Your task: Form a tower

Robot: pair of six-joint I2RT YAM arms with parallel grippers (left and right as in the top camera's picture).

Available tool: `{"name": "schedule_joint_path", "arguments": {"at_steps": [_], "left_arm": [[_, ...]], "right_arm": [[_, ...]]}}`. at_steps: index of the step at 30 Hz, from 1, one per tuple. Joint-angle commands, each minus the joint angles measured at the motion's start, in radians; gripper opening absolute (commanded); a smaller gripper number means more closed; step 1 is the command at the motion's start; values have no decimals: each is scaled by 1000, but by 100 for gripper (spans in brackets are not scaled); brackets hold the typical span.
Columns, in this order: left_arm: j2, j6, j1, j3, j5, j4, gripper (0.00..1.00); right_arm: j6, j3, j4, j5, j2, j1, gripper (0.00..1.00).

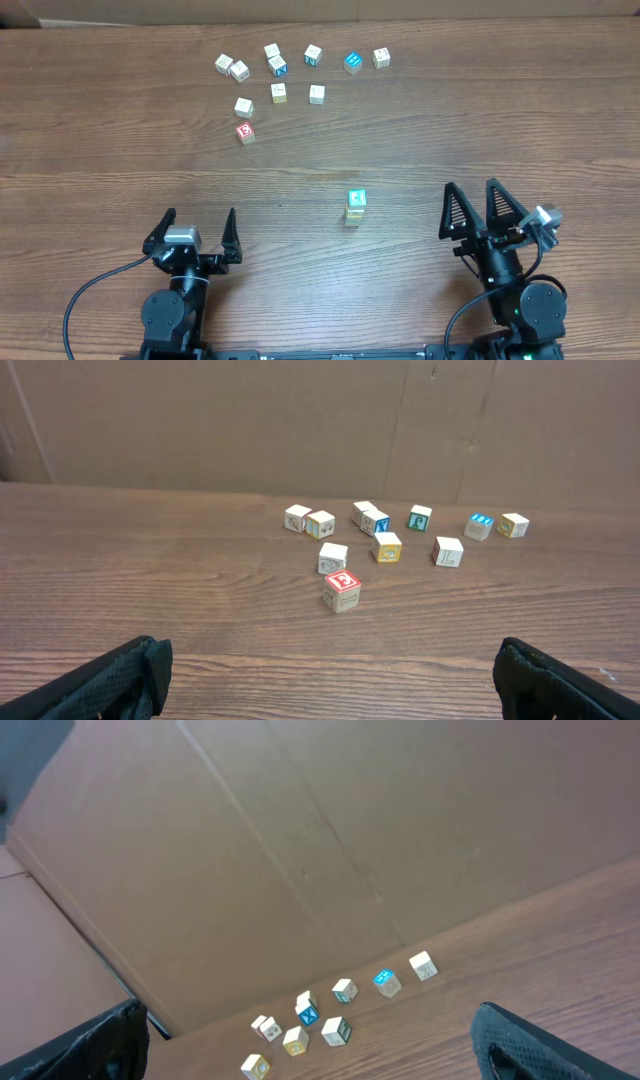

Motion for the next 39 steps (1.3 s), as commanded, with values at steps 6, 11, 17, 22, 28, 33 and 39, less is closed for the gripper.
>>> {"name": "schedule_joint_path", "arguments": {"at_steps": [6, 11, 17, 22, 28, 33, 39], "left_arm": [[-11, 23, -6, -4, -1, 2, 100], [-11, 23, -6, -4, -1, 2, 99], [-11, 23, -6, -4, -1, 2, 99], [-11, 23, -6, -4, -1, 2, 100], [-11, 23, -6, -4, -1, 2, 100], [-11, 23, -6, -4, -1, 2, 99], [-11, 23, -6, -4, -1, 2, 100]], "right_arm": [[-3, -66, 6, 10, -82, -4, 100], [-3, -94, 43, 10, -132, -19, 100], [-3, -115, 31, 10, -204, -37, 100], [-3, -115, 18, 10, -204, -44, 100], [-3, -115, -67, 10, -204, -44, 100], [-3, -115, -148, 10, -204, -46, 100], [-3, -115, -258, 6, -204, -47, 100]]}}
